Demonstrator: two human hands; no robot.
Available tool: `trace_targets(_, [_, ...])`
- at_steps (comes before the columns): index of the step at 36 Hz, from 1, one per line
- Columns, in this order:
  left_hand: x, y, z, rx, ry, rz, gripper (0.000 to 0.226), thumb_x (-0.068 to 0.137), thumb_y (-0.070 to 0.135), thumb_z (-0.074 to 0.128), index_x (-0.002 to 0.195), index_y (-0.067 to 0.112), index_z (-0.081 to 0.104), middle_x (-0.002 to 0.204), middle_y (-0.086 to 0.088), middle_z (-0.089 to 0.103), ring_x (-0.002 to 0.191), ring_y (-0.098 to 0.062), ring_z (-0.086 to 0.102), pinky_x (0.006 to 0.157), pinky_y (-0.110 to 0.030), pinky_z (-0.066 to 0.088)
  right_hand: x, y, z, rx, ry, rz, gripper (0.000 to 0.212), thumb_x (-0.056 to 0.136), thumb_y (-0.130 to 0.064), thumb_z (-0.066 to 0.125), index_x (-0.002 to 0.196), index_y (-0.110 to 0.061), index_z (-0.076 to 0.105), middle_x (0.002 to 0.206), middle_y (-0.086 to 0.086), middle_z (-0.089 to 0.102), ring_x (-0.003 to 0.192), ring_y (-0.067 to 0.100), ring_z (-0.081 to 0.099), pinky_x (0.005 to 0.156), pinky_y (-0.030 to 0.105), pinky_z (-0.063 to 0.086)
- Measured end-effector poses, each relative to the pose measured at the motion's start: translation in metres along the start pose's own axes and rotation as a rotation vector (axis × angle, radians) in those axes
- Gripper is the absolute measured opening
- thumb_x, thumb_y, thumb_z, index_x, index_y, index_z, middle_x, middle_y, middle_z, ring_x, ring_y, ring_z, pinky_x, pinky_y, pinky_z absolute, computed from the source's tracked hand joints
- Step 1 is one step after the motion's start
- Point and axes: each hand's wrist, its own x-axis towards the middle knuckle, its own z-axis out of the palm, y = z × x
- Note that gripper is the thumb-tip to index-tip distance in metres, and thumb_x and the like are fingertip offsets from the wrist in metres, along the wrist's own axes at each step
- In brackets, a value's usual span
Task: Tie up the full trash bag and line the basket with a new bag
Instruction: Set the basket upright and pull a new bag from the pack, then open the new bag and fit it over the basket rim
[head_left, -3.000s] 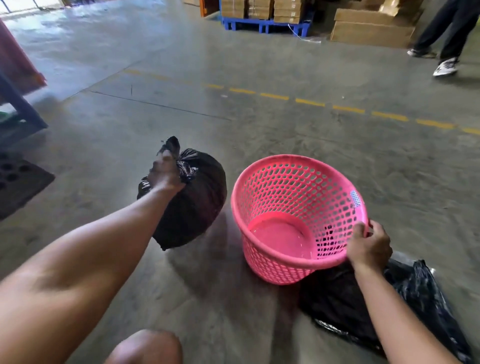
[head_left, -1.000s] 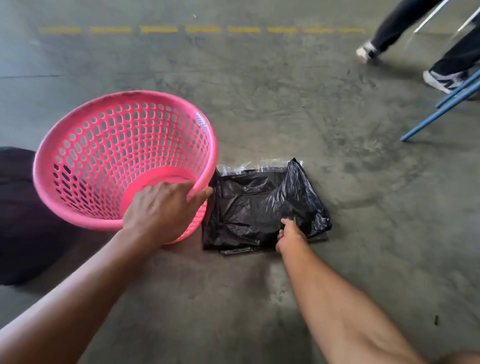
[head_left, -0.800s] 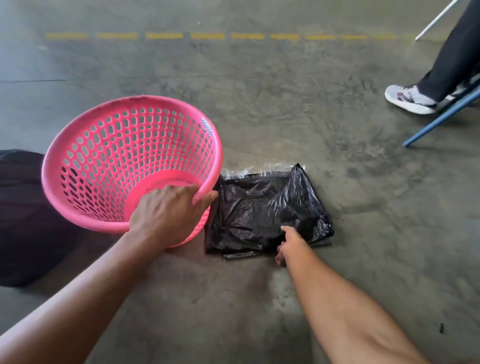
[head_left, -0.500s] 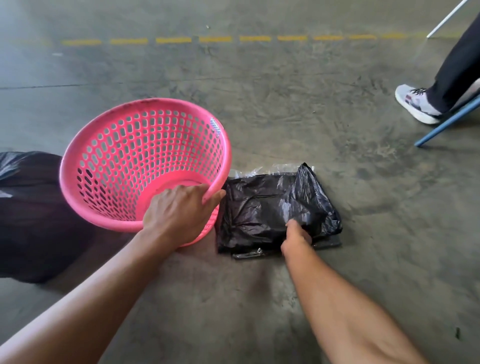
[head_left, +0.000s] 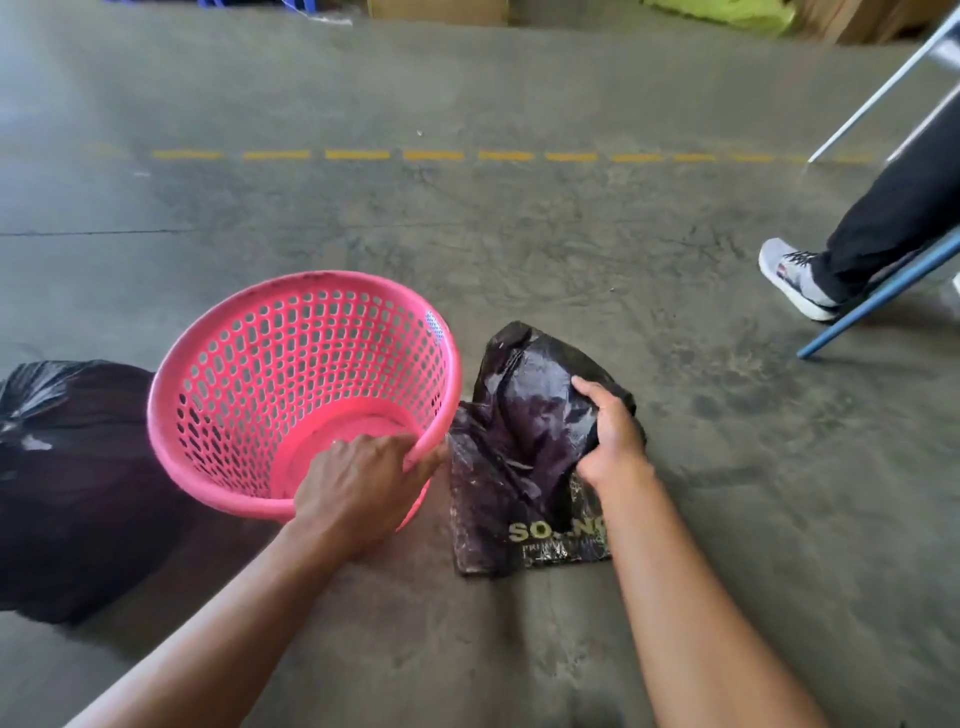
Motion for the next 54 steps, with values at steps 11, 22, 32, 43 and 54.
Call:
trace_targets(11, [0.035, -0.016, -0.066, -0.753, 0.487, -0.136, 0.055, 0.085, 0.072, 0.052, 0.126, 0.036, 0.056, 0.120, 0.006, 0.050, 0.108, -0.014, 0.060, 0.094, -0.047, 0.054, -0.111, -0.114, 0.103, -0.019, -0.421, -0.310, 0.040, 0.092, -0.028, 0.057, 0.124, -0.008, 0.069, 0.121, 0.016, 0.072, 0.108, 0.032, 0.070, 0.087, 0.040, 0.057])
trace_targets(22, [0.060, -0.073, -0.254, -0.449, 0.875, -0.105, 0.067, 0.082, 0.084, 0.038, 0.122, 0.036, 0.064, 0.129, 0.006, 0.059, 0.127, -0.018, 0.051, 0.107, -0.035, 0.034, -0.107, -0.078, 0.173, -0.013, -0.577, -0.156, 0.040, 0.094, -0.020, 0.054, 0.126, 0.001, 0.066, 0.125, 0.021, 0.068, 0.112, 0.033, 0.068, 0.094, 0.041, 0.056])
trace_targets(32, [0.052, -0.111, -0.205, -0.958, -0.057, -0.230, 0.046, 0.080, 0.055, 0.076, 0.095, 0.012, 0.077, 0.078, -0.004, 0.065, 0.072, -0.019, 0.058, 0.055, -0.023, 0.045, -0.081, -0.021, 0.175, -0.072, -0.588, 0.058, 0.046, 0.091, -0.024, 0.060, 0.131, -0.001, 0.063, 0.134, 0.022, 0.062, 0.125, 0.037, 0.059, 0.104, 0.048, 0.050])
trace_targets(43, [0.054, -0.103, -0.175, -1.176, -0.064, -0.231, 0.026, 0.089, -0.009, 0.062, 0.082, 0.015, 0.057, 0.067, -0.002, 0.061, 0.047, -0.007, 0.055, 0.043, -0.016, 0.044, -0.066, -0.013, 0.151, -0.362, -0.510, -0.066, 0.043, 0.084, -0.017, 0.071, 0.123, 0.001, 0.068, 0.119, 0.022, 0.071, 0.099, 0.033, 0.073, 0.092, 0.048, 0.057])
trace_targets(54, [0.078, -0.093, -0.208, -0.941, 0.099, 0.089, 0.012, 0.076, 0.010, 0.056, 0.084, 0.019, 0.058, 0.085, -0.006, 0.060, 0.078, -0.012, 0.052, 0.066, -0.019, 0.041, -0.056, -0.070, 0.186, -1.042, 0.183, -0.914, 0.039, 0.081, -0.056, 0.066, 0.096, -0.019, 0.065, 0.100, 0.001, 0.071, 0.095, 0.026, 0.067, 0.081, 0.034, 0.050])
